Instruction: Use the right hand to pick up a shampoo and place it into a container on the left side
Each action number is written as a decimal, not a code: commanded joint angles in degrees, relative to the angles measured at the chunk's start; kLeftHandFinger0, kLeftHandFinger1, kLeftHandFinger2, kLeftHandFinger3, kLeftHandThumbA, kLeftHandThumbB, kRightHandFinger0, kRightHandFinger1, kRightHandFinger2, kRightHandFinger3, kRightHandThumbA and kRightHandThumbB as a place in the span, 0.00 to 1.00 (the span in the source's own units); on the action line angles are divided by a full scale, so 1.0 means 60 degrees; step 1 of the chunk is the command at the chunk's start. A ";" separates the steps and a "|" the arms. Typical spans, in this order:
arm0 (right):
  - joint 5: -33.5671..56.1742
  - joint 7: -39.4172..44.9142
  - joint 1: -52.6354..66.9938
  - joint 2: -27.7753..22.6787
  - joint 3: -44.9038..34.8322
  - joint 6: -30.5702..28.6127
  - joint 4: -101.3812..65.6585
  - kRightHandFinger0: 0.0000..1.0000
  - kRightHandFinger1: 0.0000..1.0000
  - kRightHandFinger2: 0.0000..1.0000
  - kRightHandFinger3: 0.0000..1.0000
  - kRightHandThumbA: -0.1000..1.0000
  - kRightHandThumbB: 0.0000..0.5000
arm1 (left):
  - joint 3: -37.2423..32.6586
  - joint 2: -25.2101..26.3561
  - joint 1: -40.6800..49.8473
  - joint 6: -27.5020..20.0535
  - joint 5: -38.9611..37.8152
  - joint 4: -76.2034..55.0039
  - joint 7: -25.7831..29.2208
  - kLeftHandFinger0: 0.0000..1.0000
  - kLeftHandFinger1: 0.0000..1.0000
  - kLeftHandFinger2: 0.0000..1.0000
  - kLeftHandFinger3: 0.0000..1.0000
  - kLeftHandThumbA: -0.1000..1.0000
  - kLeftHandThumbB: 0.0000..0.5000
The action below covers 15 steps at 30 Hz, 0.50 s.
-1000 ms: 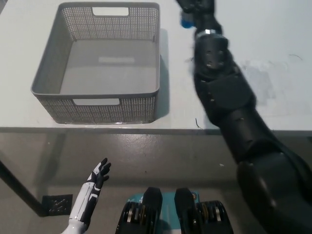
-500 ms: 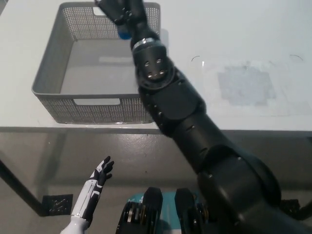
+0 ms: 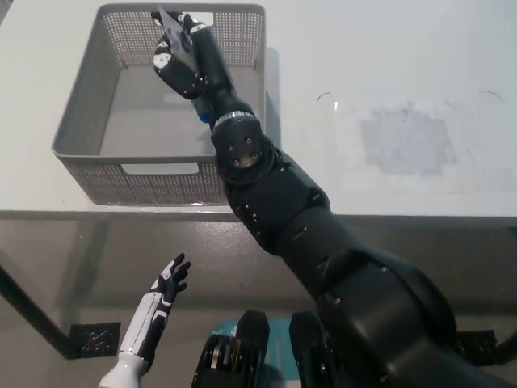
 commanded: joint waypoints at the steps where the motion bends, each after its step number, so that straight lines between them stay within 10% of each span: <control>1: -0.0556 -0.0231 -0.0357 -0.0108 0.0408 -0.0562 -0.0058 0.25 0.49 0.74 0.75 0.32 0.32 | 0.0006 0.0114 -0.0254 -0.0200 -0.0026 -0.0171 -0.0039 1.00 1.00 1.00 1.00 1.00 0.54; 5: -0.0279 0.0745 -0.0330 -0.0232 0.0411 -0.0860 -0.0146 0.83 0.96 1.00 1.00 0.61 0.58 | 0.0024 0.0115 -0.0294 -0.0246 -0.0064 -0.0131 -0.0040 1.00 1.00 1.00 1.00 1.00 0.55; 8: -0.0148 0.1023 -0.0349 -0.0270 0.0316 -0.0918 -0.0127 0.86 1.00 1.00 1.00 0.73 0.78 | 0.0021 0.0113 -0.0291 -0.0160 -0.0081 -0.0149 -0.0059 1.00 1.00 1.00 1.00 1.00 0.55; 15: -0.0111 0.1151 -0.0335 -0.0399 0.0223 -0.1030 -0.0178 1.00 1.00 1.00 1.00 0.75 0.71 | 0.0011 0.0103 -0.0303 -0.0109 -0.0094 -0.0138 -0.0074 1.00 1.00 1.00 1.00 1.00 0.59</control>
